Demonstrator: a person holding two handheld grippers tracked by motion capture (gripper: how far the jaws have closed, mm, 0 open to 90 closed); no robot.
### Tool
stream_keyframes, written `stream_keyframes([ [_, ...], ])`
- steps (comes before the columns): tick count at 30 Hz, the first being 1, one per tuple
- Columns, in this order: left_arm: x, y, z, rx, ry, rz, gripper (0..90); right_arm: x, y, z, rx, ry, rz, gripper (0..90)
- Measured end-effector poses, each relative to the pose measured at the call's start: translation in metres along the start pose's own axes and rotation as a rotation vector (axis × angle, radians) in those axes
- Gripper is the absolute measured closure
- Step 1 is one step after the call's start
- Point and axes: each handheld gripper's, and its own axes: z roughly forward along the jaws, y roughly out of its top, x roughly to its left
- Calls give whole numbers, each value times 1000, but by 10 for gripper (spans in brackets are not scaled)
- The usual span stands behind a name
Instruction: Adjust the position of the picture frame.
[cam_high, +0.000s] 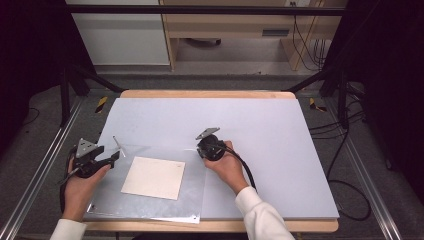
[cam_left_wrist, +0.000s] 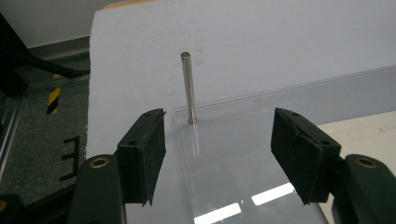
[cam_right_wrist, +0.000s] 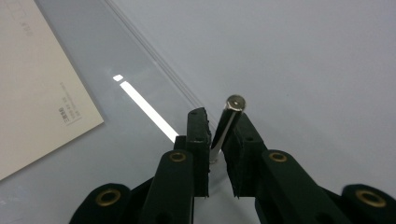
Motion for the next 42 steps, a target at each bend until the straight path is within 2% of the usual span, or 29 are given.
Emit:
stream_keyframes([
  [4,-3,1,3,4,13,22,351,-1,-3,0,2,11,-2,804],
  [6,-3,1,4,-3,29,36,351,-2,-3,2,10,13,-6,838],
  [8,-3,3,7,5,28,36,379,-2,-4,2,9,12,-14,846],
  [10,2,5,10,13,32,35,407,-3,-4,1,12,21,3,850],
  [11,5,5,12,9,28,22,422,-3,-4,1,11,21,5,851],
  [14,10,7,18,22,16,19,470,-3,-4,2,10,20,9,851],
  [16,12,8,26,40,-11,8,512,-4,-3,2,18,27,15,851],
  [19,13,11,38,81,-16,39,554,-4,-2,2,23,28,13,852],
  [20,14,12,41,82,-21,35,554,-4,-2,2,23,28,13,852],
  [23,19,14,48,78,-23,33,649,-4,-2,2,20,26,17,852],
  [27,21,16,52,76,-27,50,710,-4,-2,2,24,25,20,852],
  [29,23,16,54,76,-28,40,755,-4,-1,2,30,23,20,852],
  [35,23,15,58,88,-43,42,784,-4,-1,2,34,23,24,852],
  [37,21,15,59,94,-29,54,785,-4,-1,2,33,26,31,851],
  [39,22,15,59,87,-31,34,806,-4,-1,2,34,26,29,851],
  [42,23,13,61,100,-29,43,818,-4,-1,2,33,26,33,851],
])
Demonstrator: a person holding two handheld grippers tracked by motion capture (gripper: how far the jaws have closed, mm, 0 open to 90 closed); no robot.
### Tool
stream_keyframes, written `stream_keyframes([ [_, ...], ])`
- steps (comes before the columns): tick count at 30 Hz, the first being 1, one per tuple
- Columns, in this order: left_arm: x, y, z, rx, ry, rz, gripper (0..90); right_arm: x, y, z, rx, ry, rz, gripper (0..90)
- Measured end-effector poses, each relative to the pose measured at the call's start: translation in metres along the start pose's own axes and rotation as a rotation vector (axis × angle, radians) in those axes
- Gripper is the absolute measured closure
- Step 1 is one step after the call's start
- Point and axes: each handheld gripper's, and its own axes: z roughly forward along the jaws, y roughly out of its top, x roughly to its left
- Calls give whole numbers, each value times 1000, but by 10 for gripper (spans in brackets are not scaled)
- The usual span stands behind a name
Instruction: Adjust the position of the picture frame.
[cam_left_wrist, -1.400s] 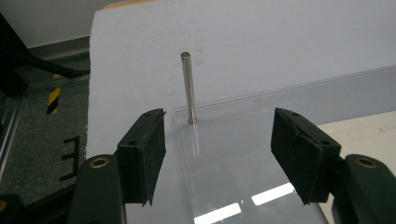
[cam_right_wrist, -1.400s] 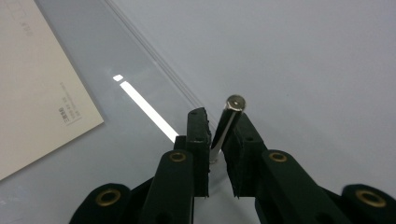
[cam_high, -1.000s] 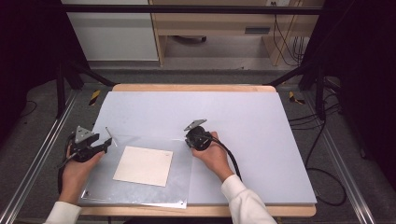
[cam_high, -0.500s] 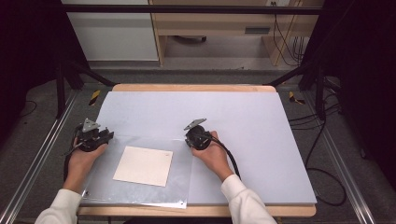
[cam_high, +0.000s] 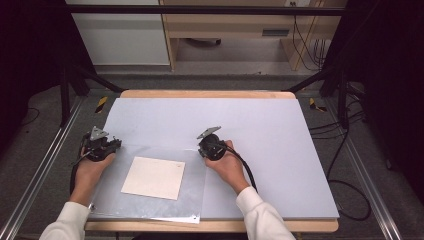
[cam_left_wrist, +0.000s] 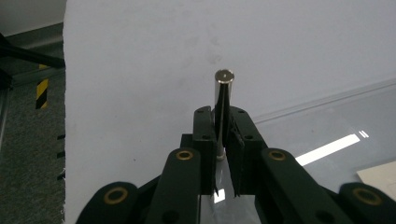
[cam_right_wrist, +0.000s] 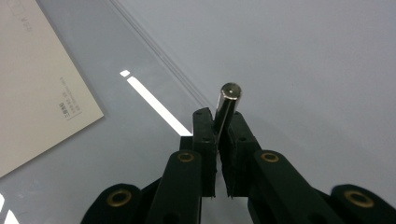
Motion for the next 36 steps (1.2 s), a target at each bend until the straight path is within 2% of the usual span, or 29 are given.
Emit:
stream_keyframes([
  [4,0,-2,3,15,-3,12,824,0,0,0,1,-1,4,851],
  [9,1,-2,3,14,-9,3,835,0,0,0,2,-1,4,851],
  [12,3,-2,2,12,-26,-24,846,0,0,0,0,-1,5,851],
  [26,3,-1,-2,14,-24,-22,850,2,1,2,-19,-10,25,849],
  [32,5,0,-14,-1,-23,-27,851,3,5,-3,-34,-9,33,852],
  [36,5,4,-25,-14,-21,-24,850,5,13,-11,-31,-6,7,848],
])
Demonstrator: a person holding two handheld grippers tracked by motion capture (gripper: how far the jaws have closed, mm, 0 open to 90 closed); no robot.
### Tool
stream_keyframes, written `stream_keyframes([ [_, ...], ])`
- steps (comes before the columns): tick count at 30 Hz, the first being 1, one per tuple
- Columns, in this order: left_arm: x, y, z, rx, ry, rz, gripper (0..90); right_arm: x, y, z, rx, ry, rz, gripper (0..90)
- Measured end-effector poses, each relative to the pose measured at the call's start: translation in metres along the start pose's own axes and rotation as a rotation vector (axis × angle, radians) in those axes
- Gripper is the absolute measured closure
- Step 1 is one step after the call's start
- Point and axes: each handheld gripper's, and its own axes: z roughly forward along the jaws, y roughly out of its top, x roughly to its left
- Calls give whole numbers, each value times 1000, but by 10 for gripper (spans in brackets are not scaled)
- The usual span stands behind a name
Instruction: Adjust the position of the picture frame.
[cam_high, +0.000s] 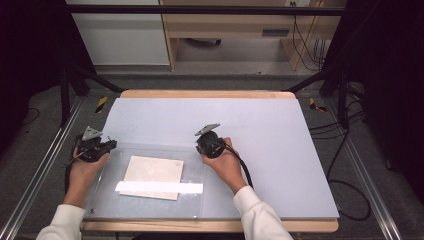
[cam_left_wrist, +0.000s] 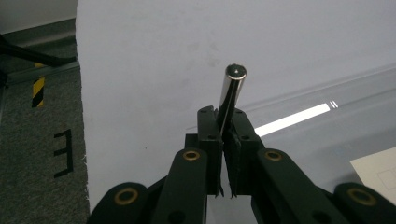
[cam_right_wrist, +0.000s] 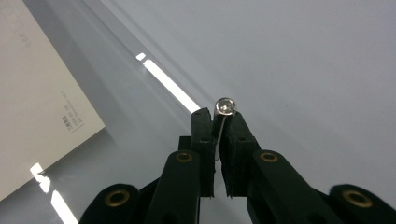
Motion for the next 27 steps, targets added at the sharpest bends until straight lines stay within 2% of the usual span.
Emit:
stream_keyframes([
  [3,0,3,-8,-14,-3,-15,848,-1,5,-5,-2,9,-8,843],
  [10,-6,11,-25,-48,-48,-40,834,-6,13,-23,-7,16,-14,832],
  [16,-21,24,-31,-70,-75,-25,831,-19,14,-44,-13,18,2,832],
  [20,-38,34,-25,-68,-96,-10,832,-33,10,-57,-12,1,25,831],
  [22,-49,40,-18,-61,-113,3,832,-49,2,-67,-1,-12,42,831],
  [23,-59,44,-9,-55,-131,16,834,-55,0,-70,3,-20,45,832],
  [24,-59,44,-9,-55,-131,16,834,-59,-3,-73,8,-28,52,831],
  [27,-78,53,6,-40,-162,29,835,-78,-13,-83,12,-55,62,830],
])
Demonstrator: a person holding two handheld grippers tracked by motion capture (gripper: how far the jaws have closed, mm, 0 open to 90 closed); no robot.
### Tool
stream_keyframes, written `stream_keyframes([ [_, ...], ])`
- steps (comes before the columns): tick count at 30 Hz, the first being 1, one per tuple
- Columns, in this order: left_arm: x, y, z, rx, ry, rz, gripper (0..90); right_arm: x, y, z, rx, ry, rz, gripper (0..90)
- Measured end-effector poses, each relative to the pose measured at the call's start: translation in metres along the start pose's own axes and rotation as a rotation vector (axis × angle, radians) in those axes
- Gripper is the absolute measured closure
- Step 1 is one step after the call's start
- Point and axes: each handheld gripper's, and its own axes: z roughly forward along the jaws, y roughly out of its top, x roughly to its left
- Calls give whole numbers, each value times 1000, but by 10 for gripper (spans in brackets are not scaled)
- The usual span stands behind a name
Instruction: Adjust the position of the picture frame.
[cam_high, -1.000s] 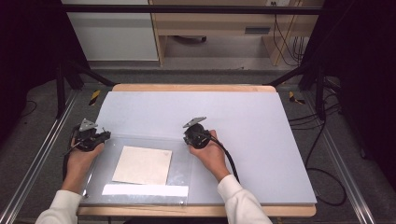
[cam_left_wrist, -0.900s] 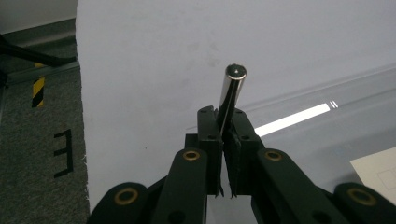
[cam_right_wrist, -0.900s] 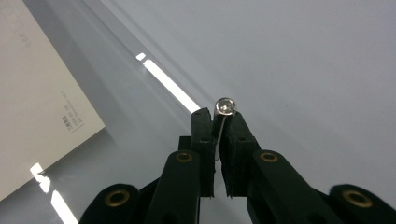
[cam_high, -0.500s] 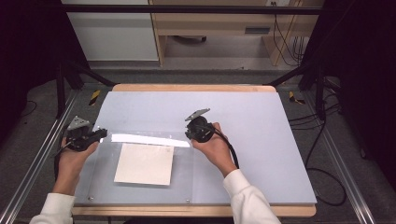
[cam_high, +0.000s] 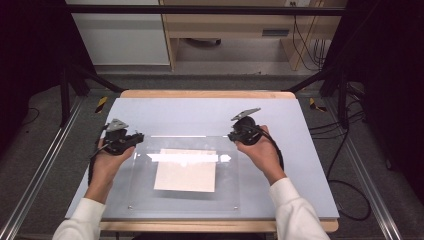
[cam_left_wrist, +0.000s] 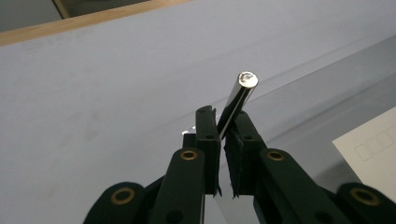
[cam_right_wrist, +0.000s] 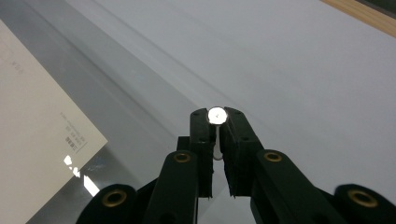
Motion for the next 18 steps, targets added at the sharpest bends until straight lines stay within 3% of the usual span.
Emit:
stream_keyframes([
  [1,-5,4,5,5,-5,11,835,0,0,0,0,0,0,830],
  [2,-12,8,12,9,-12,19,835,-15,-8,-5,4,-12,17,831],
  [4,-21,15,21,16,-16,33,836,-20,-11,-6,8,-17,34,831],
  [5,-25,18,25,22,-17,39,836,-32,-18,-7,9,-16,54,832],
  [9,-39,26,43,46,-16,54,836,-48,-29,-6,11,-21,81,832],
  [18,-48,24,58,83,-16,72,836,-64,-45,4,12,-23,109,828],
])
